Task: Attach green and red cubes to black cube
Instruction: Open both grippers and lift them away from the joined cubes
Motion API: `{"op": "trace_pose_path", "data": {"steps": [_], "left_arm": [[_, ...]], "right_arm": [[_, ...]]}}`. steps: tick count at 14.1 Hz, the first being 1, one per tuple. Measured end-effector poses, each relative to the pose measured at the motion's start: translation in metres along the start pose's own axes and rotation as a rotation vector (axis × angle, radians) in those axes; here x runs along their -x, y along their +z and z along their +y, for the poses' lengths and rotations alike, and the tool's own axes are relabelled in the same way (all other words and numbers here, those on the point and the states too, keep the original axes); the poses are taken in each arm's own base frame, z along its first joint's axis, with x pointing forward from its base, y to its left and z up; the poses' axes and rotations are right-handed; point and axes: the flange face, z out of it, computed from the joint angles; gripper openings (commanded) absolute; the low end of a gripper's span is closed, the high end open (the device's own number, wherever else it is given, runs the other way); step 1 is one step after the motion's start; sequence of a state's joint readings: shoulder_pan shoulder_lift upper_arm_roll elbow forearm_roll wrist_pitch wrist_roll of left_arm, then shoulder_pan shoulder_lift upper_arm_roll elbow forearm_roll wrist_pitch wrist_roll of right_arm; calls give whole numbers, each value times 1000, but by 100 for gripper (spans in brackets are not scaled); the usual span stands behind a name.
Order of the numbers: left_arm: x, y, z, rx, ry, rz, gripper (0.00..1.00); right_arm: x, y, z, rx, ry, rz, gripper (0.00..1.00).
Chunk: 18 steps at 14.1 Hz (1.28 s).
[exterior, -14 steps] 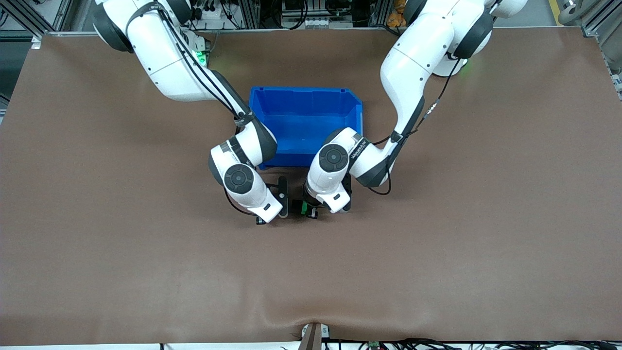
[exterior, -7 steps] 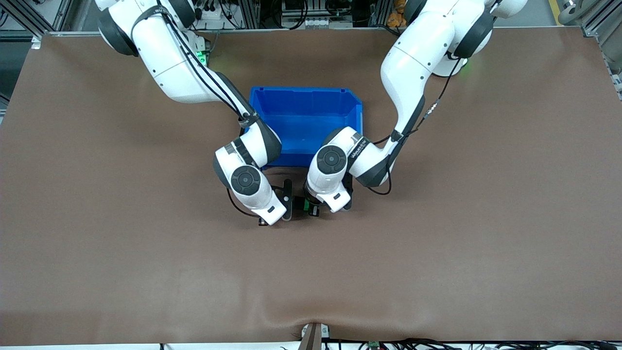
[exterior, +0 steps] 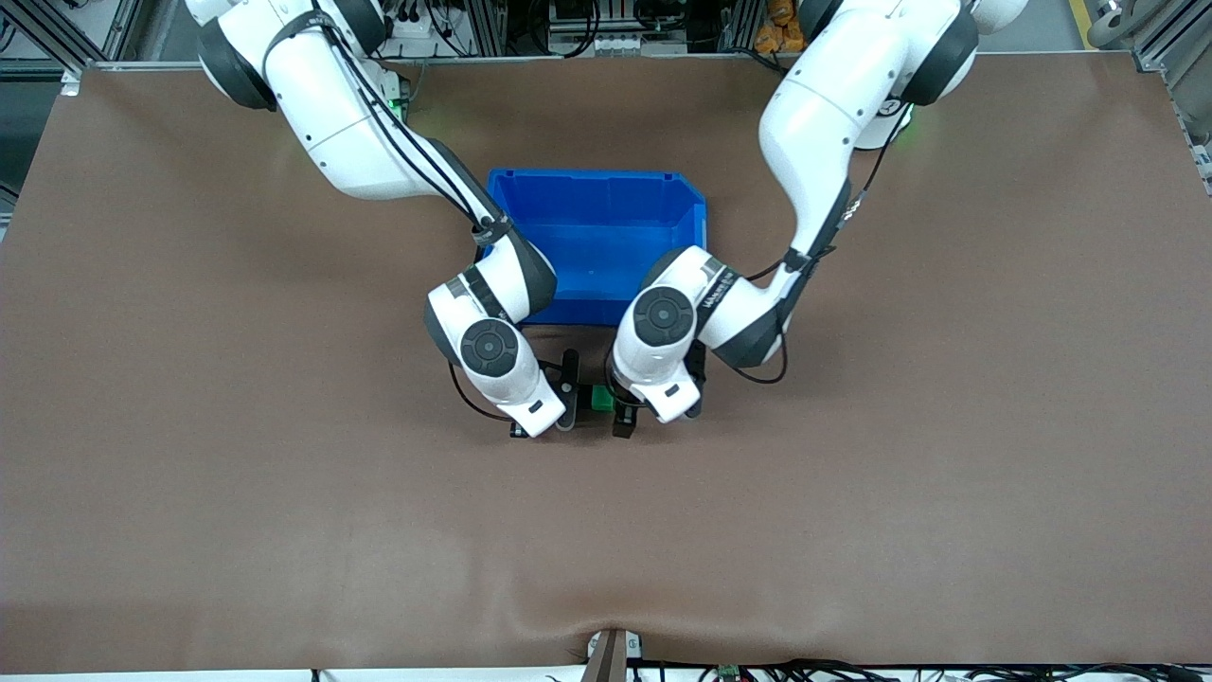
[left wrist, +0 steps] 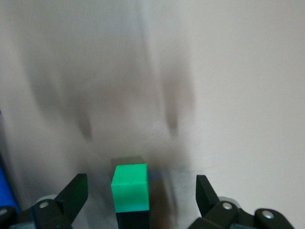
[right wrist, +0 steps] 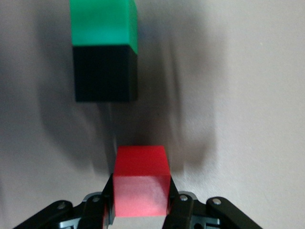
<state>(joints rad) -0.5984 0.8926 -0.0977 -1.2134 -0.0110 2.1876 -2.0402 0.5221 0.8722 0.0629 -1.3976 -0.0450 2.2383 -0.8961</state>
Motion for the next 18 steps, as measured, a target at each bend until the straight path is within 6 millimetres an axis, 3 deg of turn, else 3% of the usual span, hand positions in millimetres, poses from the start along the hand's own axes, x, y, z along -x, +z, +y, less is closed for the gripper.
{"op": "trace_pose_path", "data": {"steps": [6,7,8,11,14,18], "left_arm": [[-90,-111,32,-39,175,28,100],[-102,-129,32,-56,218,33,100],[-113,-147,31,-68,259,36,100],[-150,-192,29,-102,395,38,100],[-188,-224,25,-137,517,32,100],[-242,-270,16,-167,689,15,100]], "right_arm": [[-29,1,-21,6,14,-1,0],[-31,1,-22,7,14,-1,35],[-32,1,-22,9,13,-2,99],[-35,5,-24,5,11,-5,100],[-37,7,-25,5,14,-4,100],[-23,-7,-6,16,51,-8,100]]}}
